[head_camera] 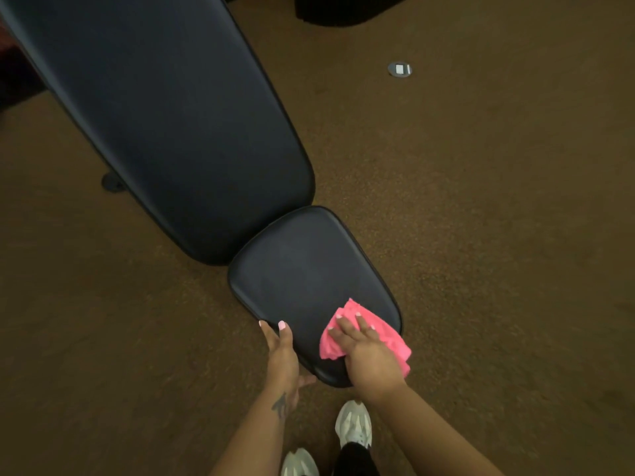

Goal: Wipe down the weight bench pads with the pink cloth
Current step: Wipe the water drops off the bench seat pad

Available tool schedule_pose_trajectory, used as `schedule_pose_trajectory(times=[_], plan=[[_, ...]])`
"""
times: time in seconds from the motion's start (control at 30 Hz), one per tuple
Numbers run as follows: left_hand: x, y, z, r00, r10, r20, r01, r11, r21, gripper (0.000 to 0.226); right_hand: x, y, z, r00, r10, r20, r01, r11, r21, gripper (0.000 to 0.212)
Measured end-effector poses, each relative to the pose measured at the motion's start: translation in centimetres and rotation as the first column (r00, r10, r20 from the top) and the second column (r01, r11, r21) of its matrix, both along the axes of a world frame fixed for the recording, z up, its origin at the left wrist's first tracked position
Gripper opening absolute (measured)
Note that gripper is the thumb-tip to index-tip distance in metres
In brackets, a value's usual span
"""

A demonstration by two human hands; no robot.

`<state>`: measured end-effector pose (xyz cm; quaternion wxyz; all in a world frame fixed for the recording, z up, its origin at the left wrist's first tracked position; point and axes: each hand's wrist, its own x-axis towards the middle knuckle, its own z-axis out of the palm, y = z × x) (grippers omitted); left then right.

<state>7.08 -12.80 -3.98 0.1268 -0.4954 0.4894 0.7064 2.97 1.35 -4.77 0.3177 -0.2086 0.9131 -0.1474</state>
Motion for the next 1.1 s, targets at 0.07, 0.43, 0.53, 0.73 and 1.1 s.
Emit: schedule_pose_trajectory(times=[0.07,0.43,0.53,0.73,1.1], plan=[[0.0,0.0,0.0,1.000,-0.003,-0.001,0.003,1.000,0.000,0.062,1.1,0.7,-0.7,0.997,0.073,-0.018,-0.073,0.997,-0.022,0.069],[-0.4,-0.1,-0.3,0.998,-0.035,0.047,0.036,0.999,-0.014,0.065,-3.1,3.4,-0.7,0.997,-0.055,-0.046,0.056,0.998,0.012,0.063],[-0.4,0.0,-0.3,0.997,-0.046,0.068,0.049,0.998,-0.035,0.064,-3.7,1.9,-1.0,0.997,-0.072,-0.042,0.071,0.997,-0.014,0.065],[-0.6,0.1,-0.4,0.993,-0.061,0.102,0.067,0.996,-0.064,0.065,-2.3,3.2,-0.5,0.994,0.103,-0.032,-0.104,0.994,-0.021,0.063],[-1.1,0.1,-0.1,0.984,-0.084,0.159,0.101,0.990,-0.098,0.068,-6.2,1.6,-0.7,0.995,-0.084,-0.052,0.084,0.996,0.007,0.062]])
